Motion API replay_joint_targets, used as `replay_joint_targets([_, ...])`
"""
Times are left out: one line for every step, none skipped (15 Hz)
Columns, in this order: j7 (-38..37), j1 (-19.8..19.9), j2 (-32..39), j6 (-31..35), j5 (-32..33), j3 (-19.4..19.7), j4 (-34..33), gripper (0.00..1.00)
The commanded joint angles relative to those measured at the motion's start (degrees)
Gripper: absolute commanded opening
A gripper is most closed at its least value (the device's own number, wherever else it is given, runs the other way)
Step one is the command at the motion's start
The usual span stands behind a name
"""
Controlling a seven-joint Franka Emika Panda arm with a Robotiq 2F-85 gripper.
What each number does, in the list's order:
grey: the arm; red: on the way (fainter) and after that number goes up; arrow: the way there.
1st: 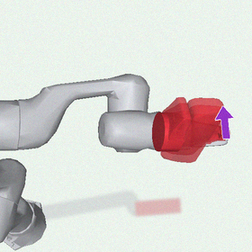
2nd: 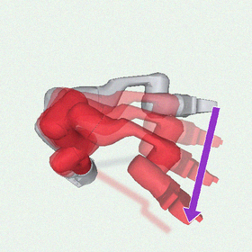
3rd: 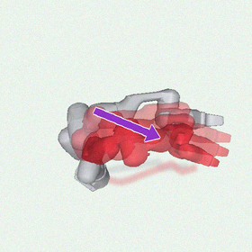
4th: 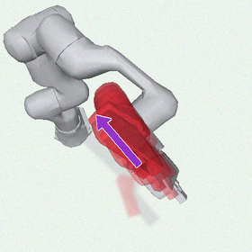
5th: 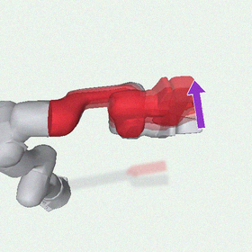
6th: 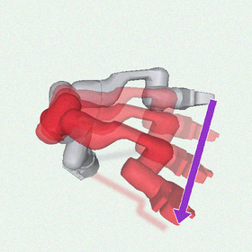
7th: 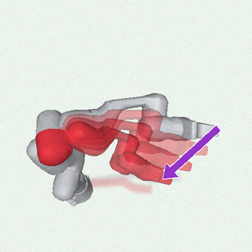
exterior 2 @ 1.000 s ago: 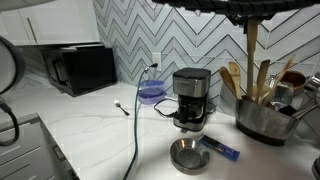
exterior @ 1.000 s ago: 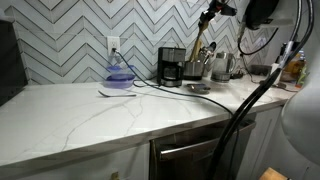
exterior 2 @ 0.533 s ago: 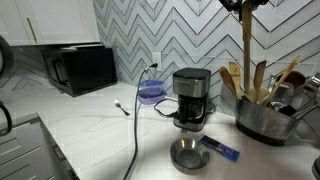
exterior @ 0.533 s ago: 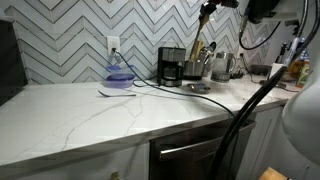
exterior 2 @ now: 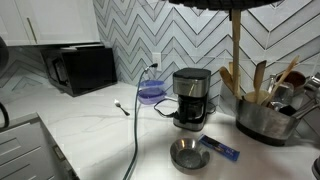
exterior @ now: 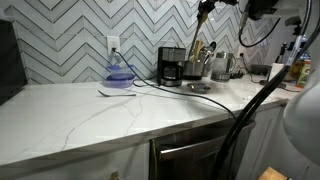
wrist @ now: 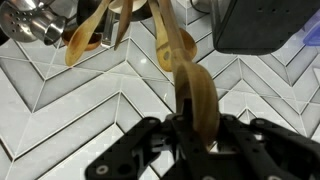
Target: Remove one wooden spoon from the utensil holder
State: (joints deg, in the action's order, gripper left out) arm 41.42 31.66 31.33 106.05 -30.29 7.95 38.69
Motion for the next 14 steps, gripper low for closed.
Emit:
replay_joint_targets([-4.0,-2.0,-1.9,-3.5,4.5,2.1,1.2,0.04])
replay_joint_targets([-4.7,-2.6,-2.1,-4.0,6.0,2.6,1.3,0.04])
replay_joint_targets([-5.2,-3.3,-2.5,-5.1,7.7,3.0,1.5,0.04])
replay_joint_targets([-5.6,-4.3,-2.8,-5.8,9.6,3.5,1.7,0.04])
replay_joint_targets([-6.0,-5.1,-3.1,-6.4,11.3,4.0,1.9,0.04])
replay_joint_targets([-6.4,-6.3,-3.4,-6.9,13.4,4.5,2.2,0.04])
replay_joint_targets([-7.0,-7.7,-3.9,-7.0,16.0,5.3,2.7,0.04])
replay_joint_targets([-7.3,-8.9,-4.4,-7.2,18.0,5.6,3.2,0.04])
replay_joint_targets([-8.1,-10.5,-5.0,-6.9,20.8,6.4,3.8,0.04])
replay_joint_targets([-8.7,-11.8,-5.4,-7.1,23.2,7.0,4.4,0.04])
replay_joint_targets([-9.4,-13.1,-5.8,-7.0,25.4,7.5,5.0,0.04])
replay_joint_targets([-10.2,-14.3,-6.3,-6.8,27.5,7.9,5.7,0.04])
replay_joint_targets([-11.3,-15.6,-6.9,-6.3,29.5,8.4,6.8,0.04])
replay_joint_targets([-12.3,-16.9,-7.7,-6.1,31.5,8.8,7.9,0.04])
